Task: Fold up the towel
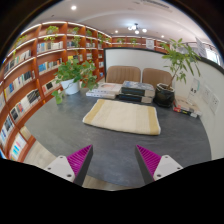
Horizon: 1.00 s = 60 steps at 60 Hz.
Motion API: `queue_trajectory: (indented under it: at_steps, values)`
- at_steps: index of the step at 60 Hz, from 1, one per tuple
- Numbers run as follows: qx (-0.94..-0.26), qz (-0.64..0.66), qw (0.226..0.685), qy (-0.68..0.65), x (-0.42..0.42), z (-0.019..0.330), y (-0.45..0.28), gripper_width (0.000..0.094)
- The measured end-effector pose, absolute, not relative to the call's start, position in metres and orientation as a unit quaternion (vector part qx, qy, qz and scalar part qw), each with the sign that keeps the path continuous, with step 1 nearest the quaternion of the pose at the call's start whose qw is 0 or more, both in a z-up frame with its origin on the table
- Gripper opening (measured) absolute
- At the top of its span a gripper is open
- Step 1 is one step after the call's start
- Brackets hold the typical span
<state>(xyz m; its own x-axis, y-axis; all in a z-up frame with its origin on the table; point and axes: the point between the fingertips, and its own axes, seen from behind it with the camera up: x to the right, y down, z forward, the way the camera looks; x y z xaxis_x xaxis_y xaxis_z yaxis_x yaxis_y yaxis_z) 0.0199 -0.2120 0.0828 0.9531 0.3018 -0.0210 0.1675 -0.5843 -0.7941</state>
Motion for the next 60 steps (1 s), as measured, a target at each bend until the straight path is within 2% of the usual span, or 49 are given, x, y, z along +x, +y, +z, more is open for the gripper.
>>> queue_trajectory:
  at_steps: [10,27,30,35,37,45,49,56,57,60]
  values:
    - [-0.896,0.085,0.420,-0.121,0.016,0.081,-0.201,0.0868]
    - [-0.902,0.029,0.420,-0.096,0.081,0.081,-0.112,0.0829]
    - [-0.902,0.017,0.421,-0.092,0.099,0.080,-0.101,0.0758]
    - [-0.908,-0.005,0.406,-0.105,0.128,0.073,-0.094,0.0572]
    - [-0.901,-0.009,0.420,-0.109,0.137,0.081,-0.089,0.0511]
    - [-0.899,-0.025,0.421,-0.114,0.186,0.090,-0.089,0.0061]
    - [-0.901,-0.023,0.421,-0.106,0.208,0.095,-0.085,0.0034]
    - [-0.917,0.030,0.391,-0.071,0.235,0.112,-0.074,0.0033]
    - [-0.916,0.046,0.392,-0.071,0.234,0.113,-0.050,0.0033]
    - [-0.912,0.069,0.402,-0.047,0.254,0.151,-0.059,0.0033]
